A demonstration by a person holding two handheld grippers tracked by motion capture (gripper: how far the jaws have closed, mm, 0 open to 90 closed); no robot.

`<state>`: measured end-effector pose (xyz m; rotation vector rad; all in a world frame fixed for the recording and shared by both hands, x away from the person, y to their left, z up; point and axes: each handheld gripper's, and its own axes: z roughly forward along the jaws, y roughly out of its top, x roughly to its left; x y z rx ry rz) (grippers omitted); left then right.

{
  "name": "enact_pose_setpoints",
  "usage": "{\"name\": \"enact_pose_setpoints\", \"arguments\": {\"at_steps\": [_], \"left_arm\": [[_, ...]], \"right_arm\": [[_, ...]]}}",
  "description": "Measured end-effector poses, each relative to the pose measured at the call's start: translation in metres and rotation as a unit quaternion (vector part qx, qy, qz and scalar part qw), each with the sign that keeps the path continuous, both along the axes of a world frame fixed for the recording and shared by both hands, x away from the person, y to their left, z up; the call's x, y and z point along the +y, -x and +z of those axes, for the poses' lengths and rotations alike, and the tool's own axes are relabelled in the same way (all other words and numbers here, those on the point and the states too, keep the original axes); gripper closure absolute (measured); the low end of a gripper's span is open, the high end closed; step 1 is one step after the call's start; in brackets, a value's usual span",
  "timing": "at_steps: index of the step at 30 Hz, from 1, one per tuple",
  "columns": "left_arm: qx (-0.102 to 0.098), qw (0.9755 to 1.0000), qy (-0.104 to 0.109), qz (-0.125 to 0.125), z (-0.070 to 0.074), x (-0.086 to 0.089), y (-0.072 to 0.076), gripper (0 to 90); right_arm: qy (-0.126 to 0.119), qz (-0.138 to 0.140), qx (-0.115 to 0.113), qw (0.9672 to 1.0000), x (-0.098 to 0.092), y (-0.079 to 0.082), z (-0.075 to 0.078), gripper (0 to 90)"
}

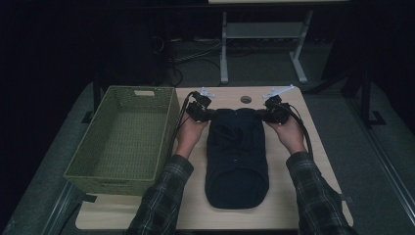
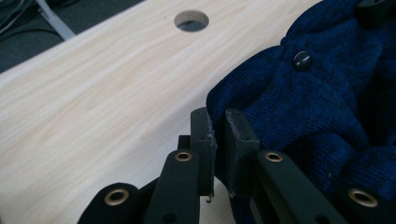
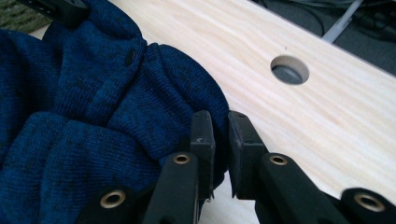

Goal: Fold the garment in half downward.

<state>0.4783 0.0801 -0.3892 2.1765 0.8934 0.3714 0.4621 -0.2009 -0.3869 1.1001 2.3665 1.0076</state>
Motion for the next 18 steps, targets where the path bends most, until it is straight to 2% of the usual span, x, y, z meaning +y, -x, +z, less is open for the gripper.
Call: {"name": "enact_pose_setpoints", "arguments": {"at_steps": [5, 13, 15, 18], "left_arm": [[-0.008, 0.9999, 0.006, -0.002, 0.006, 0.001, 0.004, 83.0], [-0.042, 0.9989, 0.022, 0.003, 0.025, 0.005, 0.012, 83.0], [-0.045, 0.9987, 0.023, 0.003, 0.029, 0.006, 0.013, 83.0], [-0.048, 0.9986, 0.020, 0.000, 0.032, 0.006, 0.016, 83.0]], "right_arm": [[-0.006, 0.002, -0.004, 1.0000, -0.001, 0.003, 0.002, 81.4], [-0.015, 0.007, -0.044, 0.9989, 0.000, 0.017, 0.021, 81.0], [-0.021, 0.007, -0.052, 0.9984, -0.001, 0.019, 0.025, 81.0], [-0.023, 0.008, -0.053, 0.9983, 0.000, 0.020, 0.026, 80.9]]}}
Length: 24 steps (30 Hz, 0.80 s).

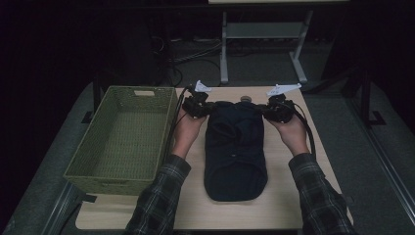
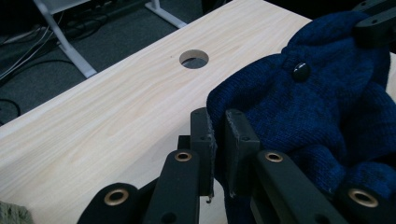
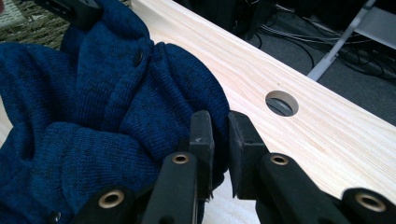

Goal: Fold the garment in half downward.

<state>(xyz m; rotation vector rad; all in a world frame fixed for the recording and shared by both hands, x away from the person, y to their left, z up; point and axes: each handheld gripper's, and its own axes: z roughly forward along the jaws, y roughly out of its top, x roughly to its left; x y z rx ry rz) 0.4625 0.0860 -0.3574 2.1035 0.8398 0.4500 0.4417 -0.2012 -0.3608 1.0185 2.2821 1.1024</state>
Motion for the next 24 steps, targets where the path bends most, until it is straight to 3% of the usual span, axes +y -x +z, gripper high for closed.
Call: {"name": "enact_pose_setpoints", "arguments": {"at_steps": [4, 16, 24], "left_arm": [[-0.006, 0.9999, -0.008, -0.005, -0.001, -0.001, 0.008, 82.9], [0.004, 0.9999, -0.004, -0.013, -0.008, 0.001, 0.030, 82.8], [-0.004, 0.9998, -0.014, -0.017, -0.011, -0.001, 0.040, 82.8]], "right_arm": [[-0.002, 0.006, 0.003, 1.0000, -0.001, 0.005, -0.002, 80.8], [-0.012, 0.025, -0.001, 0.9996, -0.005, 0.027, -0.011, 80.1], [-0.007, 0.028, -0.011, 0.9995, -0.003, 0.042, -0.017, 79.9]]}}
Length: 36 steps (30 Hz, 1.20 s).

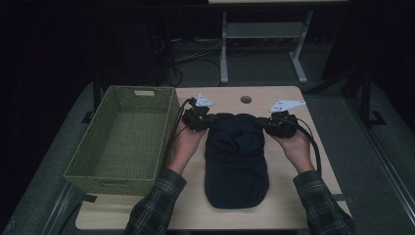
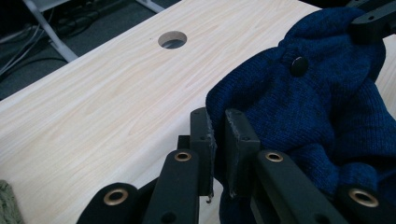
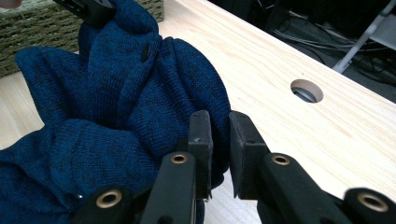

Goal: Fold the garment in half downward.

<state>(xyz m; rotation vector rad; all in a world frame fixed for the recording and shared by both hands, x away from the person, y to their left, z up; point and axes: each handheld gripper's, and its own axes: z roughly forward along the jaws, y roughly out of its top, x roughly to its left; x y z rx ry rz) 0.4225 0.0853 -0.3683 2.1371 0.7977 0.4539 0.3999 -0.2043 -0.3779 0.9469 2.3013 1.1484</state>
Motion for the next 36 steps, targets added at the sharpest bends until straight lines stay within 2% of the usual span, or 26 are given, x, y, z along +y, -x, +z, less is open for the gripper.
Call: {"name": "enact_pose_setpoints", "arguments": {"at_steps": [3, 7, 13, 22, 24, 27, 36], "left_arm": [[-0.009, 0.9999, 0.003, 0.004, 0.004, -0.001, -0.001, 82.8], [-0.017, 0.9998, 0.005, 0.006, 0.015, -0.003, -0.003, 82.8], [-0.027, 0.9996, 0.010, -0.002, 0.023, -0.001, 0.007, 82.6], [-0.015, 0.9996, 0.006, -0.022, 0.012, 0.006, 0.031, 82.3], [-0.014, 0.9996, 0.008, -0.024, 0.010, 0.007, 0.036, 82.3], [-0.010, 0.9994, 0.014, -0.029, 0.009, 0.009, 0.041, 82.2], [0.001, 0.9989, 0.014, -0.045, -0.002, 0.010, 0.057, 81.9]], "right_arm": [[-0.003, -0.004, -0.010, 0.9999, 0.000, 0.003, 0.001, 80.0], [-0.003, -0.008, -0.021, 0.9998, 0.000, 0.000, 0.011, 80.0], [-0.014, -0.002, -0.031, 0.9994, -0.004, 0.008, 0.019, 79.8], [-0.013, 0.017, -0.031, 0.9993, -0.003, 0.035, 0.007, 79.0], [-0.011, 0.023, -0.026, 0.9994, -0.002, 0.038, 0.005, 78.8], [-0.013, 0.024, -0.029, 0.9992, -0.002, 0.045, 0.004, 78.6], [-0.026, 0.035, -0.009, 0.9990, -0.005, 0.060, -0.005, 77.7]]}}
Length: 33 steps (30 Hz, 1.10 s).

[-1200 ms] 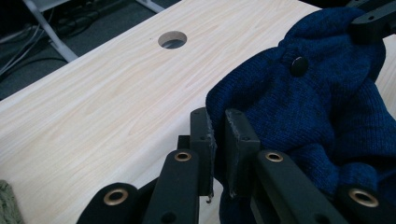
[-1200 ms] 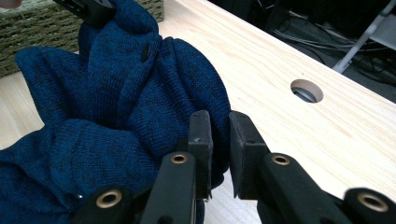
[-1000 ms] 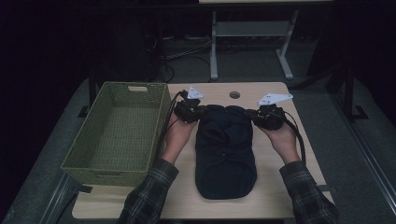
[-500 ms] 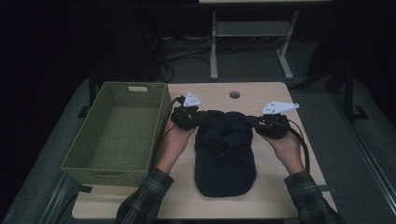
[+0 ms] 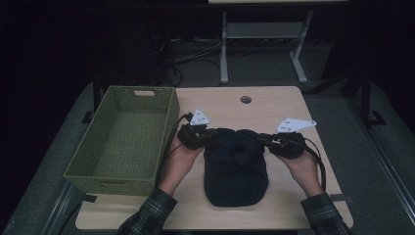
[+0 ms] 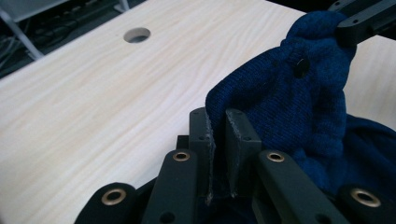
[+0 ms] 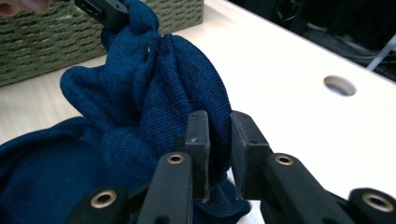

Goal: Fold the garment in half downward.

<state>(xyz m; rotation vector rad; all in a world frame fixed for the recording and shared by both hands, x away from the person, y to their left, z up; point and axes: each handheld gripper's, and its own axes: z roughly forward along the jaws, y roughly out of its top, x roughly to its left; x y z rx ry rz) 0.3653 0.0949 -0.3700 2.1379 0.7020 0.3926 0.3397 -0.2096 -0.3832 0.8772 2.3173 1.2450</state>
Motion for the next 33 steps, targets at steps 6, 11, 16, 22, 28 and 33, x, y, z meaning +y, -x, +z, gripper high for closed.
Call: {"name": "enact_pose_setpoints", "arguments": {"at_steps": [6, 11, 16, 22, 28, 33], "left_arm": [[0.022, 0.9996, 0.013, -0.011, -0.007, 0.002, 0.006, 81.7], [0.037, 0.9989, 0.017, -0.021, -0.012, 0.005, 0.013, 81.3], [0.051, 0.9979, 0.024, -0.032, -0.016, 0.007, 0.022, 80.9], [0.058, 0.9968, 0.024, -0.048, -0.018, 0.007, 0.032, 80.3], [0.070, 0.9955, 0.027, -0.057, -0.022, 0.007, 0.039, 80.1], [0.079, 0.9944, 0.026, -0.066, -0.026, 0.008, 0.046, 79.6]], "right_arm": [[-0.004, 0.004, 0.015, 0.9999, -0.002, 0.007, -0.005, 77.4], [-0.008, 0.010, 0.027, 0.9996, -0.002, 0.016, -0.009, 76.9], [-0.006, 0.014, 0.031, 0.9994, -0.002, 0.025, -0.013, 76.5], [-0.009, 0.020, 0.045, 0.9988, -0.003, 0.037, -0.020, 76.1], [-0.006, 0.027, 0.059, 0.9979, -0.003, 0.048, -0.029, 75.5], [-0.005, 0.031, 0.065, 0.9974, -0.003, 0.058, -0.035, 74.1]]}}
